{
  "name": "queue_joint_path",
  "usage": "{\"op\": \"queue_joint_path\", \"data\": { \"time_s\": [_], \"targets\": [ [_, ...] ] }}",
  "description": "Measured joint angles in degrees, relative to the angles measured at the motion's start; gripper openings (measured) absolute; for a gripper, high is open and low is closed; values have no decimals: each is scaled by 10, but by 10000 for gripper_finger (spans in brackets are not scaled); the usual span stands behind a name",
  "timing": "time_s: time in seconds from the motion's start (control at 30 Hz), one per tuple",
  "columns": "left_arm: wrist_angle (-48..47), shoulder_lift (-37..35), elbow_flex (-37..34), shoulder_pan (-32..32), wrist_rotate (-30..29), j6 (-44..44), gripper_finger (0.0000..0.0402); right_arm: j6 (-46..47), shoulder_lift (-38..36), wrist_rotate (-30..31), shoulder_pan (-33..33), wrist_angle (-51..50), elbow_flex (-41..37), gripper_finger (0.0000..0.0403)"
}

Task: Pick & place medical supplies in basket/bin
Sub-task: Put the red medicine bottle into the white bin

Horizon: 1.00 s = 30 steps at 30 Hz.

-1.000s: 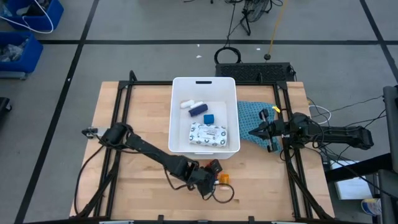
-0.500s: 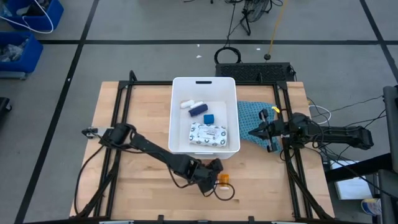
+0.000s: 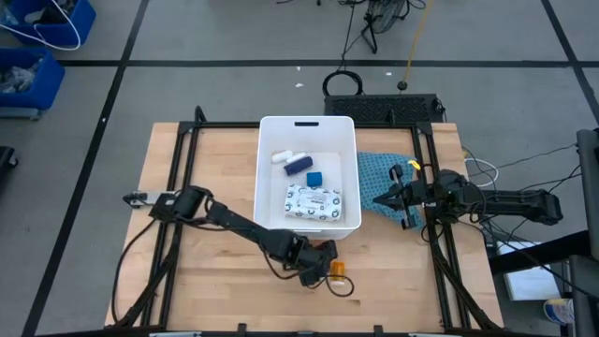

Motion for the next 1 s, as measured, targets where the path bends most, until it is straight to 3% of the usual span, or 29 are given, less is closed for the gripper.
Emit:
{"op": "queue_joint_path", "data": {
  "time_s": [0.3,0.57,0.73,1.0],
  "targets": [
    [-5,0,0,14,102,6,287,-3,0,0,0,-5,0,0],
    [-9,2,-1,14,123,4,207,-5,0,0,0,-4,0,0],
    [-12,2,-1,12,127,-41,158,-5,0,0,0,-8,0,0],
    [-21,2,-1,-6,120,-91,159,-4,0,0,0,-8,0,0]
  ]
}}
